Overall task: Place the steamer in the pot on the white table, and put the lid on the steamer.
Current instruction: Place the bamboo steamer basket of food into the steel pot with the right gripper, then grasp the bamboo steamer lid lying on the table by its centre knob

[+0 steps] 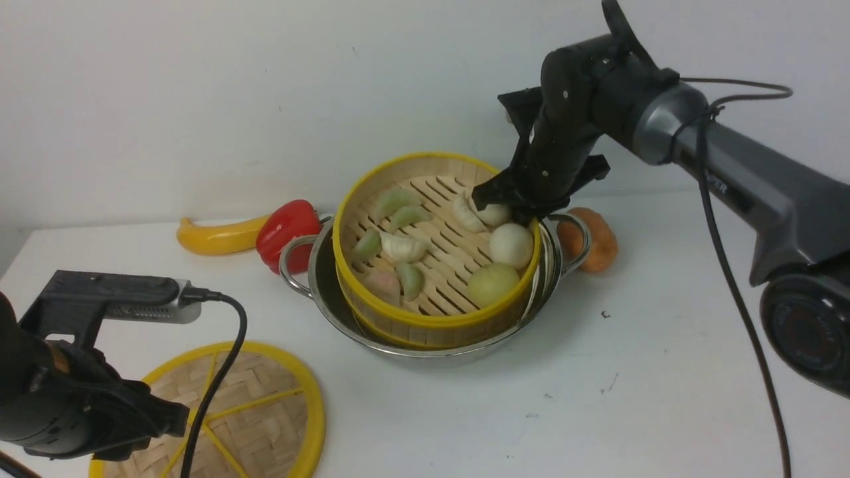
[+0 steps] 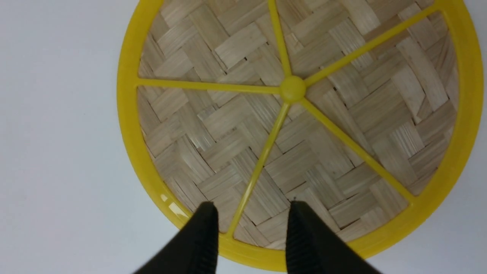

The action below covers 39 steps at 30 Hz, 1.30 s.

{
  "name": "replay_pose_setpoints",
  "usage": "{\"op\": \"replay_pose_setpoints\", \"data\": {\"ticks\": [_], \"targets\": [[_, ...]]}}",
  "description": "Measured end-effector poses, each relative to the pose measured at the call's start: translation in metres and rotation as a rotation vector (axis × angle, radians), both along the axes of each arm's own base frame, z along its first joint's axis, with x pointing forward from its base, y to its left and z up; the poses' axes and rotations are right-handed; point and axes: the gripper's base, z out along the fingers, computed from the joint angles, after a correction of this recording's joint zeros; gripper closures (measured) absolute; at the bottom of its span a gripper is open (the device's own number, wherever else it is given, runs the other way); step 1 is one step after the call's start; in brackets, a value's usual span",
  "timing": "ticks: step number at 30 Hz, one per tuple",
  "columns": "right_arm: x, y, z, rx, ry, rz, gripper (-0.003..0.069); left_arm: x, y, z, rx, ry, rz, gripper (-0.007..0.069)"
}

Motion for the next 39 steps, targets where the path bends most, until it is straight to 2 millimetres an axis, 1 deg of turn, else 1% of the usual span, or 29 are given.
{"op": "replay_pose_setpoints", "data": {"ticks": [5,9,10,19,21,22,23,24,25,26,27,28,29,30,31,32,33,36,37,39], "targets": [[0.001,0.001,-0.011,-0.008,0.020,0.004,0.0596,0.000,0.000,0.000,0.000,-0.001,0.000,0.0384],[0.001,0.004,-0.013,0.030,0.030,0.002,0.0543,0.000,0.000,0.000,0.000,-0.001,0.000,0.0384],[0.001,0.004,-0.012,0.033,0.028,0.002,0.0543,0.000,0.000,0.000,0.000,-0.001,0.000,0.0384],[0.001,0.008,-0.009,0.074,0.026,0.026,0.0274,0.003,0.000,0.001,-0.003,-0.030,-0.002,0.0384],[0.003,0.009,-0.002,0.084,0.004,0.027,0.0221,0.004,-0.001,0.001,-0.006,-0.043,-0.003,0.0384],[0.003,0.008,-0.001,0.085,0.001,0.026,0.0216,0.004,-0.001,0.001,-0.007,-0.046,-0.003,0.0384],[0.005,0.008,0.008,0.105,-0.028,0.024,0.0181,0.006,-0.001,0.000,-0.012,-0.052,-0.002,0.0384],[0.006,0.008,0.012,0.115,-0.038,0.022,0.0170,0.007,-0.002,-0.001,-0.017,-0.054,0.000,0.0384],[0.008,0.005,0.025,0.137,-0.069,0.015,0.0149,0.009,-0.002,-0.003,-0.025,-0.051,0.003,0.0384],[0.009,0.004,0.025,0.138,-0.068,0.014,0.0149,0.010,-0.003,-0.003,-0.028,-0.051,0.005,0.0384],[0.009,-0.001,0.043,0.167,-0.101,0.006,0.0134,0.012,-0.003,-0.006,-0.032,-0.042,0.005,0.0382],[0.009,-0.005,0.053,0.184,-0.118,-0.002,0.0128,0.014,-0.004,-0.010,-0.037,-0.030,0.001,0.0377],[0.007,-0.012,0.071,0.210,-0.145,-0.013,0.0124,0.017,-0.005,-0.014,-0.040,-0.025,-0.007,0.0372],[0.007,-0.015,0.077,0.220,-0.155,-0.017,0.0123,0.018,-0.005,-0.015,-0.043,-0.021,-0.008,0.0370],[0.003,-0.027,0.104,0.266,-0.195,-0.037,0.0120,0.022,-0.007,-0.022,-0.059,-0.010,-0.013,0.0355],[0.001,-0.036,0.121,0.290,-0.220,-0.049,0.0120,0.025,-0.008,-0.025,-0.065,-0.013,-0.020,0.0349],[-0.001,-0.041,0.132,0.308,-0.238,-0.054,0.0120,0.027,-0.009,-0.027,-0.070,-0.014,-0.023,0.0341],[-0.017,-0.068,0.186,0.386,-0.332,-0.081,0.0120,0.035,-0.011,-0.036,-0.082,-0.020,-0.037,0.0312],[-0.021,-0.072,0.195,0.400,-0.348,-0.084,0.0120,0.036,-0.011,-0.039,-0.084,-0.015,-0.037,0.0308],[-0.034,-0.084,0.223,0.447,-0.397,-0.086,0.0120,0.039,-0.011,-0.045,-0.086,-0.002,-0.040,0.0298]]}}
